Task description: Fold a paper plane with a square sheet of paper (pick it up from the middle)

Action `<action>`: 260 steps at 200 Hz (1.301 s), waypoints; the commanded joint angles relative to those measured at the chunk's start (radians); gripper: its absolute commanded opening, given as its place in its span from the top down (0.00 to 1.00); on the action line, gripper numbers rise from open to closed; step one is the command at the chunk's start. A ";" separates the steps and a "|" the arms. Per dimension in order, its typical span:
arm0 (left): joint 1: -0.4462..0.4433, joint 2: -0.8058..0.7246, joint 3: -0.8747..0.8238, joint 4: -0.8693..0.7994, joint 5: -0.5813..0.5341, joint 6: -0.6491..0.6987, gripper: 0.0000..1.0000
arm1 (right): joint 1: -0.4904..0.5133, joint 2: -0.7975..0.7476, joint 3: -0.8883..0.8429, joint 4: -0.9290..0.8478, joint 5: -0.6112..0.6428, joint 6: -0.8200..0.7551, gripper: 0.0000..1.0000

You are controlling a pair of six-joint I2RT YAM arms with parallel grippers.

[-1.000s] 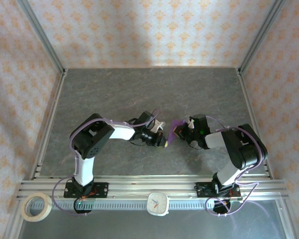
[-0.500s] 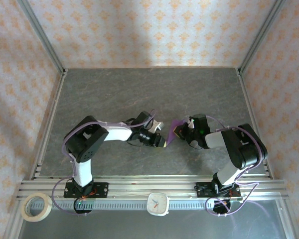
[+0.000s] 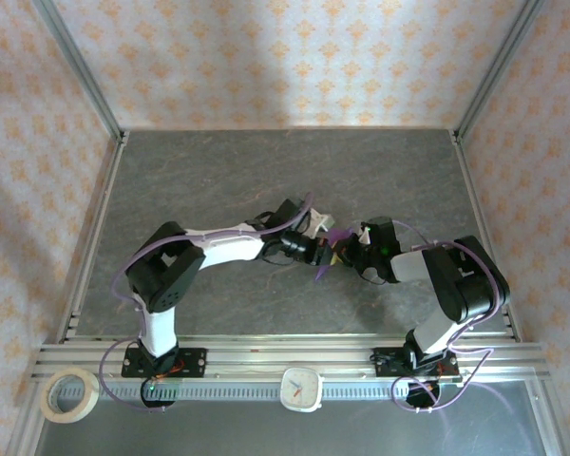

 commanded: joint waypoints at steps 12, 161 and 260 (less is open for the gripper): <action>-0.009 0.092 0.056 -0.071 -0.010 0.033 0.97 | 0.001 0.054 0.005 -0.078 0.122 -0.037 0.97; -0.004 0.113 -0.120 0.020 -0.019 0.023 0.98 | 0.001 0.055 -0.006 -0.084 0.124 -0.045 0.98; -0.005 -0.046 -0.279 -0.060 -0.019 0.091 0.97 | 0.001 0.061 -0.006 -0.087 0.130 -0.043 0.97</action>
